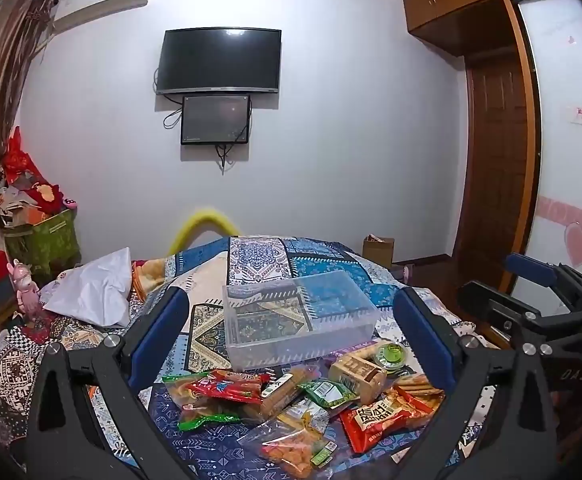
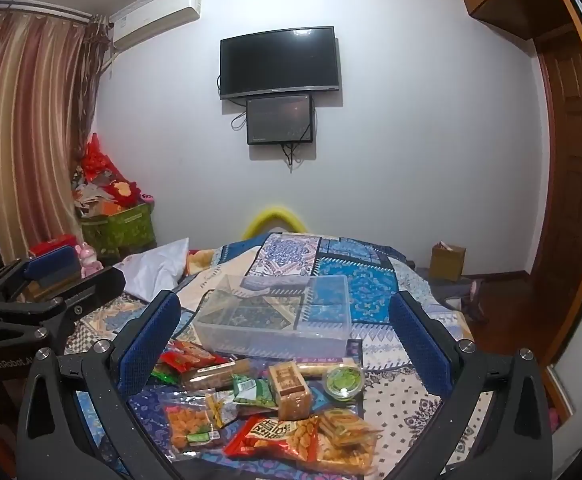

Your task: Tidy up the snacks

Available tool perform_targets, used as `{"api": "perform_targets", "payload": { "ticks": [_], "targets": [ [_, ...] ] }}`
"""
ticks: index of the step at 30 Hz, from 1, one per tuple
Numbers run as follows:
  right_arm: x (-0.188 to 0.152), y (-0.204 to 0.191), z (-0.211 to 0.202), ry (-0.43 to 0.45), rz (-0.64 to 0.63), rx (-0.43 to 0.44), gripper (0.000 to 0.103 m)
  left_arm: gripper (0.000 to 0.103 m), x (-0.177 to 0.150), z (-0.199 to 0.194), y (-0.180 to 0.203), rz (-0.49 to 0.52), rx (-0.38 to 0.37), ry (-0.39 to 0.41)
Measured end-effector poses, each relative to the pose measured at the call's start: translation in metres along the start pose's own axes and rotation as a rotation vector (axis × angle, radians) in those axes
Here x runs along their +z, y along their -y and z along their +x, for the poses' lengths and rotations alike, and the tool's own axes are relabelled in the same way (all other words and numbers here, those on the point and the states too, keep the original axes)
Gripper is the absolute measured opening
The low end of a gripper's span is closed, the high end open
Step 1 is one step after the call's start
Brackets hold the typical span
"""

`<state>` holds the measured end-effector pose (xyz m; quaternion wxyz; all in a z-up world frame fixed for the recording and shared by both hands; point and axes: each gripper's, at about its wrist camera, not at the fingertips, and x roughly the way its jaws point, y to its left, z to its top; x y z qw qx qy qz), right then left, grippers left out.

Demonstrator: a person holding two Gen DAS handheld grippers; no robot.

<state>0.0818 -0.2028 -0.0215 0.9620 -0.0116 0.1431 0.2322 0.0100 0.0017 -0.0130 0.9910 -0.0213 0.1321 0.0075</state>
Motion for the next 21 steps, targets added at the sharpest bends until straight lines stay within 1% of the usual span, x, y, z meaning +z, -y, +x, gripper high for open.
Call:
{"api": "perform_targets", "payload": {
  "ticks": [21],
  "targets": [
    [0.0031, 0.0027, -0.0042, 0.017, 0.017, 0.008, 0.103, 0.103, -0.0024, 0.0047, -0.0006, -0.002, -0.004, -0.01]
  ]
}}
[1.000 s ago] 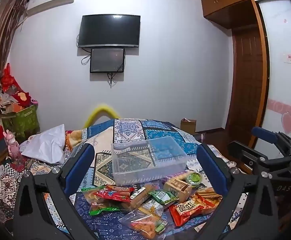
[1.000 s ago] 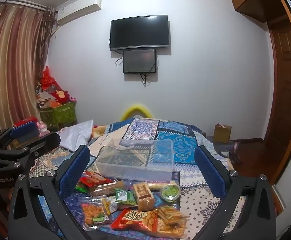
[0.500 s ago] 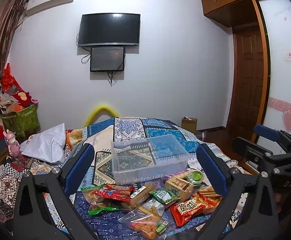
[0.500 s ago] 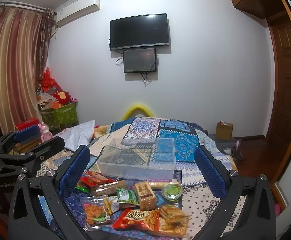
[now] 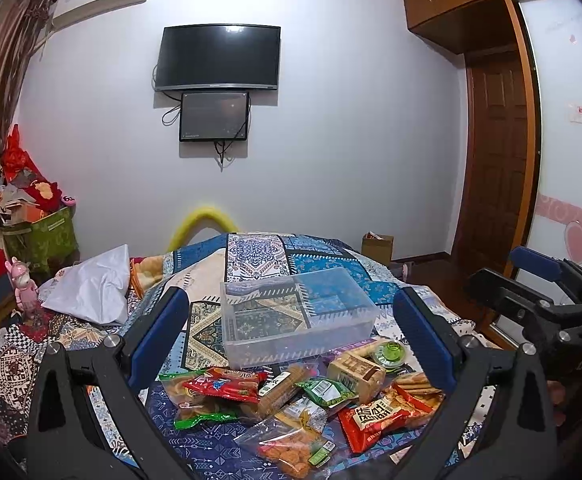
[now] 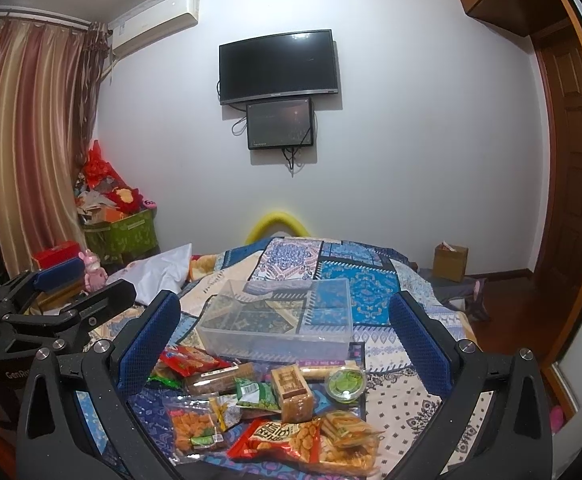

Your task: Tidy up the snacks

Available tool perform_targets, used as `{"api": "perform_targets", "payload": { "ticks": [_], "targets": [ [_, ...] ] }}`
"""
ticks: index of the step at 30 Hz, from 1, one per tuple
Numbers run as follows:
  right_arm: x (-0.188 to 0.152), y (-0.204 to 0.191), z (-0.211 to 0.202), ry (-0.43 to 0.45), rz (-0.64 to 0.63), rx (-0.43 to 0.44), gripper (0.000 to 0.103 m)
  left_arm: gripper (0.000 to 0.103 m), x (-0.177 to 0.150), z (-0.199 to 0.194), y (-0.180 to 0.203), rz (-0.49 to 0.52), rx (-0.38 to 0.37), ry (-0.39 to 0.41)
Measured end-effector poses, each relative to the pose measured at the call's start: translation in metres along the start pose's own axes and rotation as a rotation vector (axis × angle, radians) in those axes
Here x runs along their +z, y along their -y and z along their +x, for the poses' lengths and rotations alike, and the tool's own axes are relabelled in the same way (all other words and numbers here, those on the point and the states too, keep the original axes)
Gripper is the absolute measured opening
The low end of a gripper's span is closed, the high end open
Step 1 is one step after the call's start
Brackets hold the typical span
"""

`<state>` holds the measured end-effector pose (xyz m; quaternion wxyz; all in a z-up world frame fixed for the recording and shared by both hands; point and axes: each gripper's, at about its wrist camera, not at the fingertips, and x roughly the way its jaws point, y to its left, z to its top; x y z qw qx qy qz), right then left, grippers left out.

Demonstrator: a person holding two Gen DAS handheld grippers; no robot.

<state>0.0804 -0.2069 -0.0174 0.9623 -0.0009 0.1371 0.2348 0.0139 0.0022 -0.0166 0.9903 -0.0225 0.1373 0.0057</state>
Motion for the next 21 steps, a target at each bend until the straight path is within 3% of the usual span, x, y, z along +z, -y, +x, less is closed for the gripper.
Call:
{"api": "perform_targets", "payload": {
  "ticks": [21],
  "targets": [
    [-0.0021, 0.0016, 0.0004, 0.0, 0.017, 0.013, 0.103, 0.103, -0.0013, -0.0021, 0.0005, -0.001, 0.005, 0.013]
  ]
}}
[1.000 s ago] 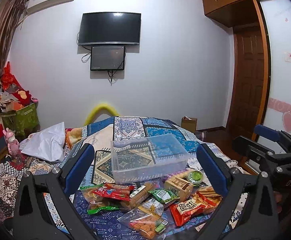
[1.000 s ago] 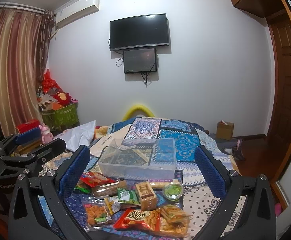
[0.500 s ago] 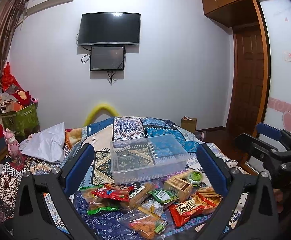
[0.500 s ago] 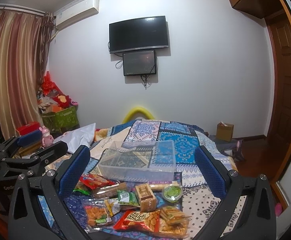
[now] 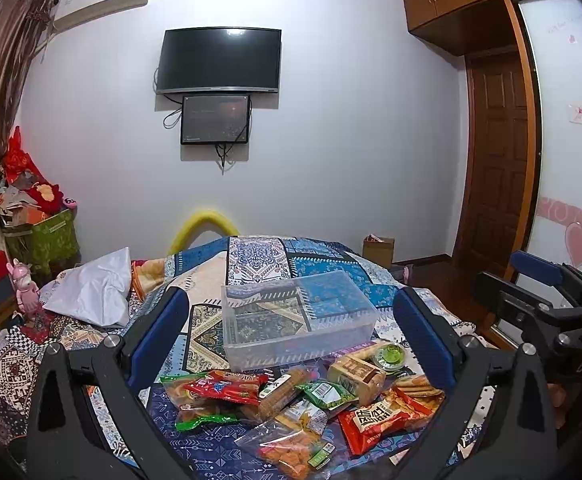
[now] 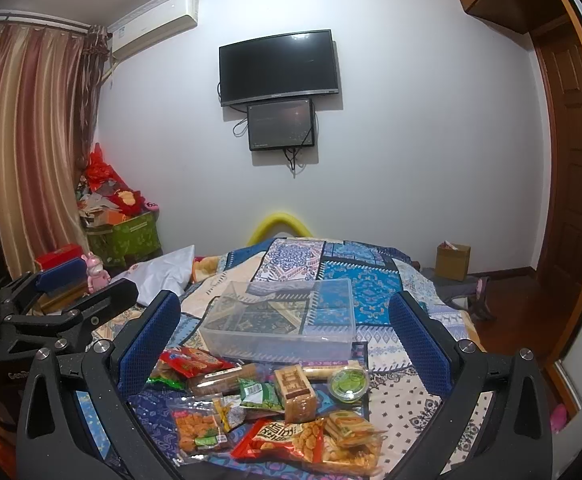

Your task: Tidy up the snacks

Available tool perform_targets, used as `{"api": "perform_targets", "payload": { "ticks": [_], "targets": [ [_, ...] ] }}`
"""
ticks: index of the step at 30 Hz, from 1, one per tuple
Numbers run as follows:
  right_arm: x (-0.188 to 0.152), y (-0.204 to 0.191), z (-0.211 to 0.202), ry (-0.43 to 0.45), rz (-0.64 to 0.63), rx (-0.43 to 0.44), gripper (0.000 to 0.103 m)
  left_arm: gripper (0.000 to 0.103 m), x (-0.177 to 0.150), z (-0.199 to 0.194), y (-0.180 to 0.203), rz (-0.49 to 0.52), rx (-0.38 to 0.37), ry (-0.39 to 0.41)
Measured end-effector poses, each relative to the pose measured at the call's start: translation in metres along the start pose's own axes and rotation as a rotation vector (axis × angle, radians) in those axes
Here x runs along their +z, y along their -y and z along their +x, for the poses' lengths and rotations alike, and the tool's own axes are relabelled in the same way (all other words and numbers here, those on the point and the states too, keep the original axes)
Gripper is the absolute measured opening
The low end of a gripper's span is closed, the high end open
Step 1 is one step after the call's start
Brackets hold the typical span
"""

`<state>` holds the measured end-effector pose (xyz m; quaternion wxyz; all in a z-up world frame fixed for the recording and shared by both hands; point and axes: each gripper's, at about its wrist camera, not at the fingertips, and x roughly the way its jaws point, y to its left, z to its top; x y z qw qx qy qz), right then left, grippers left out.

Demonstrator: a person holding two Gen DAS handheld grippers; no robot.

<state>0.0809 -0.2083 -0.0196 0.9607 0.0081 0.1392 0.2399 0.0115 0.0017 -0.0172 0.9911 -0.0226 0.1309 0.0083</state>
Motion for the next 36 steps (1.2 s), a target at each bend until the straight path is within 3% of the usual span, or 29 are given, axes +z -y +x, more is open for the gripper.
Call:
{"api": "perform_targets", "payload": {
  "ticks": [27, 33, 36],
  "targets": [
    [0.0, 0.003, 0.0, -0.003, 0.005, 0.004, 0.103, 0.103, 0.0, 0.005, 0.0, -0.007, -0.002, -0.025],
    [-0.006, 0.003, 0.008, -0.033, -0.019, -0.004, 0.103, 0.103, -0.008, 0.013, 0.0, -0.001, -0.033, -0.054],
    [-0.012, 0.008, 0.015, -0.063, -0.019, -0.018, 0.103, 0.103, -0.015, 0.025, 0.0, -0.005, -0.067, -0.108]
  ]
}}
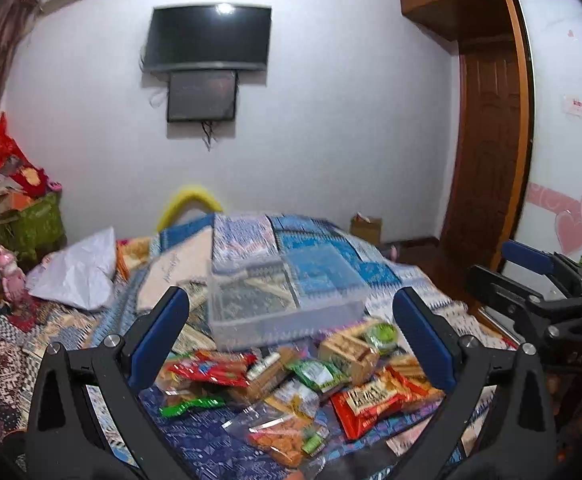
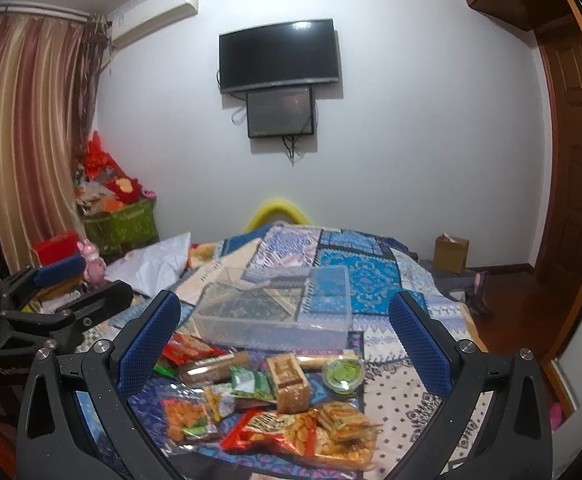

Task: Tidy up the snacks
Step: 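Grasp the red cartoon packet with the left tool while the right tool grasps the wrapped cake slice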

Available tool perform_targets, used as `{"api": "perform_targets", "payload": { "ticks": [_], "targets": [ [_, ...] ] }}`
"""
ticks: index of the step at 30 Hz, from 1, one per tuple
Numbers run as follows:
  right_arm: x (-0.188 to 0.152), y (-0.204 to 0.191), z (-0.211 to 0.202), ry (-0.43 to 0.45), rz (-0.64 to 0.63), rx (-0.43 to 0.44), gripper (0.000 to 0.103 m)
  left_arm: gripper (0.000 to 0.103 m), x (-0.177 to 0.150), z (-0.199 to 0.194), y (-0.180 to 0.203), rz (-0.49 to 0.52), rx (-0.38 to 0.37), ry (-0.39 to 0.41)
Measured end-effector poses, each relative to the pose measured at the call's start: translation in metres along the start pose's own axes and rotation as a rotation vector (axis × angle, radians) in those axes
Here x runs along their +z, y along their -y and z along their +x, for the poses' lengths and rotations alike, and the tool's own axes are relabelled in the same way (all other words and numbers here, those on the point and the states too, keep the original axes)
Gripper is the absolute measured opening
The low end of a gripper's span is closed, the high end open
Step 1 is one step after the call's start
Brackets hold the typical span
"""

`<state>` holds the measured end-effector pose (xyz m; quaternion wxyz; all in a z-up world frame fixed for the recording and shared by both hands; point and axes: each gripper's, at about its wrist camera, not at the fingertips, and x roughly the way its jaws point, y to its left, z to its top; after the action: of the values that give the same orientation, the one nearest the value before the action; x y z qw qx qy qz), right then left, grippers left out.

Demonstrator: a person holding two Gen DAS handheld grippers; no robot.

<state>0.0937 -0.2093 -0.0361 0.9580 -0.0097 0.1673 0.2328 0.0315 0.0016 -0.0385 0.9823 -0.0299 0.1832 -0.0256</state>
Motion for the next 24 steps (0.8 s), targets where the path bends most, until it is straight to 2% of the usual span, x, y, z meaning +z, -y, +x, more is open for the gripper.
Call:
{"api": "perform_targets", "payload": {
  "ticks": [4, 7, 11, 15, 17, 20, 22, 24],
  "targets": [
    [-0.011, 0.014, 0.019, -0.092, 0.029, 0.005, 0.103, 0.102, -0.014, 0.025, -0.004, 0.0, 0.017, -0.097],
    [-0.021, 0.022, 0.033, -0.157, 0.041, -0.002, 0.103, 0.09, -0.029, 0.046, -0.007, 0.001, 0.048, -0.175],
    [-0.036, 0.029, 0.049, -0.236, 0.035, -0.028, 0.103, 0.085, -0.048, 0.072, -0.02, -0.047, 0.04, -0.28],
    [-0.046, 0.035, 0.059, -0.295, 0.042, -0.019, 0.102, 0.078, -0.057, 0.088, -0.038, -0.082, 0.059, -0.34],
    [-0.048, 0.036, 0.066, -0.317, 0.049, 0.004, 0.098, 0.073, -0.061, 0.096, -0.046, -0.091, 0.077, -0.362],
    [-0.05, 0.033, 0.076, -0.348, 0.039, 0.014, 0.094, 0.073, -0.063, 0.106, -0.059, -0.09, 0.104, -0.381],
    [-0.051, 0.03, 0.085, -0.378, 0.027, 0.034, 0.077, 0.073, -0.062, 0.114, -0.068, -0.088, 0.113, -0.386],
    [-0.051, 0.026, 0.094, -0.394, 0.028, 0.06, 0.075, 0.073, -0.059, 0.122, -0.074, -0.086, 0.108, -0.393]
  ]
}}
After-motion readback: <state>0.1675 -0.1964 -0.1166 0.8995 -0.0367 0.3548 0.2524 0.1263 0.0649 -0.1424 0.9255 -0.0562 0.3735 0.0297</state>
